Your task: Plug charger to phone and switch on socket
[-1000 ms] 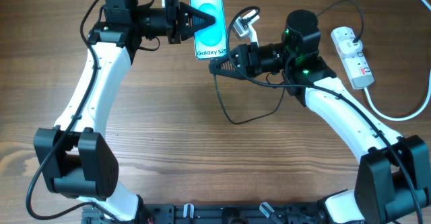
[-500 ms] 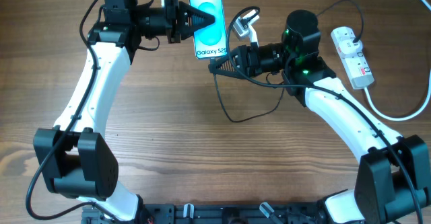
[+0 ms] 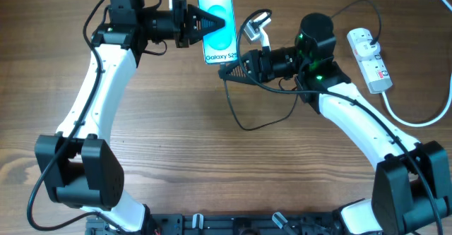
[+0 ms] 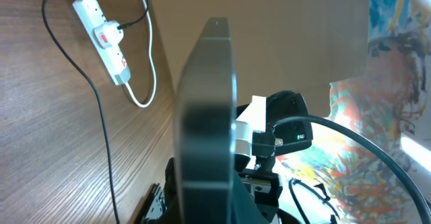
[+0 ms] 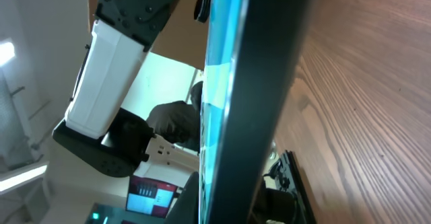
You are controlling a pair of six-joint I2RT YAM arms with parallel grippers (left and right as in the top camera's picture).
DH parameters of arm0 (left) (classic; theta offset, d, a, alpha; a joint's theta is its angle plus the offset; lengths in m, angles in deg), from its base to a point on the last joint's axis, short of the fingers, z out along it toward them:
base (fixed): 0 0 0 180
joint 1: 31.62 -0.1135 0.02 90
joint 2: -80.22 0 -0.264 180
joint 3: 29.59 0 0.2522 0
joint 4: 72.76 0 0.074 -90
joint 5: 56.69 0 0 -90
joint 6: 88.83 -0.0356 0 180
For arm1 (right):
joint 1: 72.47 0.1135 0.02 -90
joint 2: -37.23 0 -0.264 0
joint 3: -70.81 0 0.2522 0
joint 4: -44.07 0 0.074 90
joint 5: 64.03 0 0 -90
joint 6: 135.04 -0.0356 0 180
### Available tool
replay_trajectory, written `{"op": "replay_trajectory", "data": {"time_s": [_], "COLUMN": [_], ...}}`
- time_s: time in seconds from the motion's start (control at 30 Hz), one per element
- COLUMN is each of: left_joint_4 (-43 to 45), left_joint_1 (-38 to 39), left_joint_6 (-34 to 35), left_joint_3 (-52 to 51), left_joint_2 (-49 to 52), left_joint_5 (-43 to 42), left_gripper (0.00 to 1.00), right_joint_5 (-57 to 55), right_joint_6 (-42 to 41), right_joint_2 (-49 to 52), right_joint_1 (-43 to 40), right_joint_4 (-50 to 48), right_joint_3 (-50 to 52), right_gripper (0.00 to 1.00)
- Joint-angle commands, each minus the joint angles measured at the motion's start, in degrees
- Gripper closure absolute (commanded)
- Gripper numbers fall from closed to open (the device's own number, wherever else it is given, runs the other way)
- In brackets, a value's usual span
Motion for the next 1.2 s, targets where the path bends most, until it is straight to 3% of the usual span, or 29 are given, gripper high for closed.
{"op": "replay_trajectory", "data": {"time_s": [0.0,1.17], "left_joint_4": [-1.8,-3.5], "left_joint_1": [0.8,2.7], "left_joint_6": [-3.5,-3.5], "left_joint_3": [-0.3,-0.3], "left_joint_2": [-0.9,-0.9], "left_joint_5": [-2.4,-2.2], "left_gripper": [0.96,0.96], "right_joint_5": [-4.9,-12.0], "right_joint_6": [0.7,-2.8], "right_joint_2": [-0.8,-0.8], "right_joint_1": [-1.9,-2.5], "right_joint_4": [-2.8,-5.6], "right_joint_3": [-1.0,-1.0], "right_gripper": [0.96,0.96]}}
